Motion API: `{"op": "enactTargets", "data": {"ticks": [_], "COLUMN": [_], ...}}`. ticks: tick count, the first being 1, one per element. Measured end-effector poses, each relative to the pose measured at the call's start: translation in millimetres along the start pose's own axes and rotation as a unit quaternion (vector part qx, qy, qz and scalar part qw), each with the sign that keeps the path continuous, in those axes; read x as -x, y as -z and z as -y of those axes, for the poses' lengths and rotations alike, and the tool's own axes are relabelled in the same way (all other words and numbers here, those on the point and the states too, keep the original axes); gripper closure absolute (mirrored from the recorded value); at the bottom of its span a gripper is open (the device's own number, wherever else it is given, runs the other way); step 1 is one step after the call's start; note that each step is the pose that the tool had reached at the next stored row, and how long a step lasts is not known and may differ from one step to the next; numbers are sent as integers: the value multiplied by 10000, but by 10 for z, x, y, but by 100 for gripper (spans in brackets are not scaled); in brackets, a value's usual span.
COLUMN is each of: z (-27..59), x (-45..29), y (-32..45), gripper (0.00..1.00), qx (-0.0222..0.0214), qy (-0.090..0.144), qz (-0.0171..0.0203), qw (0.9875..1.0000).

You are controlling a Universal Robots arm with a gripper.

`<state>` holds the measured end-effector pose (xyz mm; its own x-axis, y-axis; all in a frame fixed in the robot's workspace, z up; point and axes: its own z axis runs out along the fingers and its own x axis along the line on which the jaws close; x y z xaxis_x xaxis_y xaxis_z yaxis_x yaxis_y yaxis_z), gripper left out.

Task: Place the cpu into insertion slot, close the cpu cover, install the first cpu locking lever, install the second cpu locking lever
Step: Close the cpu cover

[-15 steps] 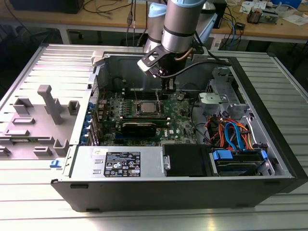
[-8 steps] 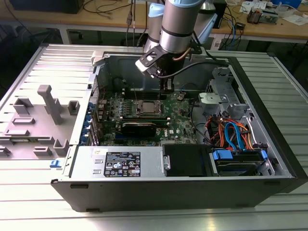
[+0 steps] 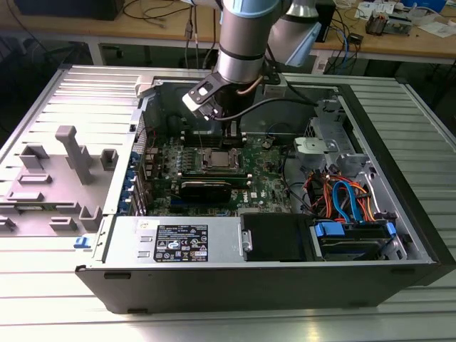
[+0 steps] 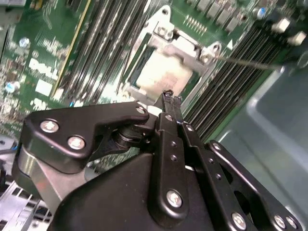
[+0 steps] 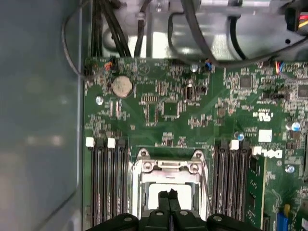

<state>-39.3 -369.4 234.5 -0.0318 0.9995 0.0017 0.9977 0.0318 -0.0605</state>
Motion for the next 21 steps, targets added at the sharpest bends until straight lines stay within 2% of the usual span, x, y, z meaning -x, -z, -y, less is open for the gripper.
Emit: {"op": "enactTargets", "data": {"ticks": [3,17,21], "z": [70,72,110], "x": [7,6,6], "y": [-35,-38,-51], "gripper": [89,89,89], "qx": [0,0,0], "qy": [15,22,22], "qz": [1,1,1], "qw": [10000,10000,10000]}}
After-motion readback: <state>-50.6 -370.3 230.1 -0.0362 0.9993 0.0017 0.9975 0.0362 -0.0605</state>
